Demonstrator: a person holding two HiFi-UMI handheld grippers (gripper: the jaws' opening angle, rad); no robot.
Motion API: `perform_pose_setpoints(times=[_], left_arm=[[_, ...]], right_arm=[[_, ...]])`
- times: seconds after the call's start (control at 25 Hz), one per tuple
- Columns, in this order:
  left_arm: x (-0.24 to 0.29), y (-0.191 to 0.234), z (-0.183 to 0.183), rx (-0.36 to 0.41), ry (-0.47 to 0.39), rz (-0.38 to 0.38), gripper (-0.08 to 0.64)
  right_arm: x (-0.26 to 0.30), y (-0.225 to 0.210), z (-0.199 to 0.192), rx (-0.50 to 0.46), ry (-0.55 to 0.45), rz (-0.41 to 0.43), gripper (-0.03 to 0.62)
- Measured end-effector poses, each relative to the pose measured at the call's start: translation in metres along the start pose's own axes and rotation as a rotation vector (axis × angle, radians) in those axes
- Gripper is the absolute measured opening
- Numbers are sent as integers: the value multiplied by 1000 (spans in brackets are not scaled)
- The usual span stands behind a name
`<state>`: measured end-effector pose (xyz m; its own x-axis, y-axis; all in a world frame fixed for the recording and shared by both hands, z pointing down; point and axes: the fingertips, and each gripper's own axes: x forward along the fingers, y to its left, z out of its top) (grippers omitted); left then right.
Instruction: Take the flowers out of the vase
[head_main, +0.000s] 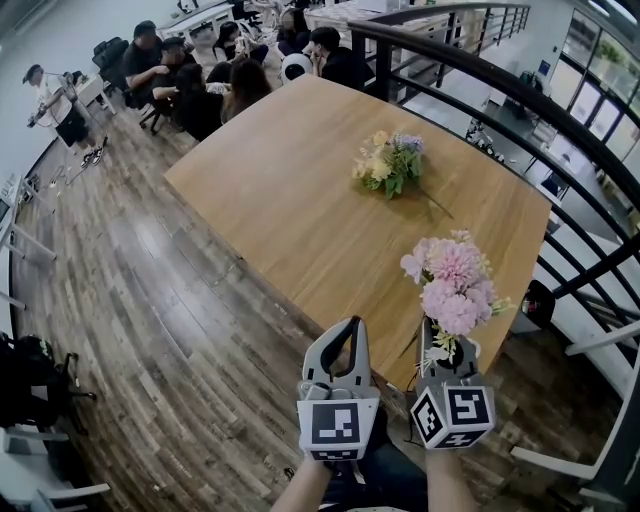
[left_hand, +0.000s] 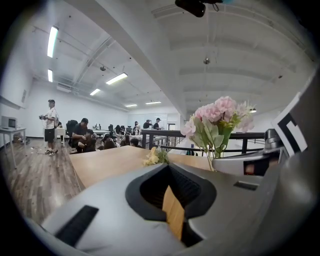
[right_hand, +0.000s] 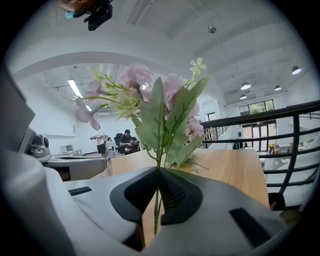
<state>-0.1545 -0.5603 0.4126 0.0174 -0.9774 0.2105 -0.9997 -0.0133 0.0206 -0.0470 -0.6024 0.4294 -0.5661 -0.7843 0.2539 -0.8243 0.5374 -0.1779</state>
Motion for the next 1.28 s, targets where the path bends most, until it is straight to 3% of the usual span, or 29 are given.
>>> perform_pose_setpoints(times=[1.28], left_arm=[[0,-2,8,16,-17,-7,34]], right_arm=[[-1,4,1,-8,4,7,20]])
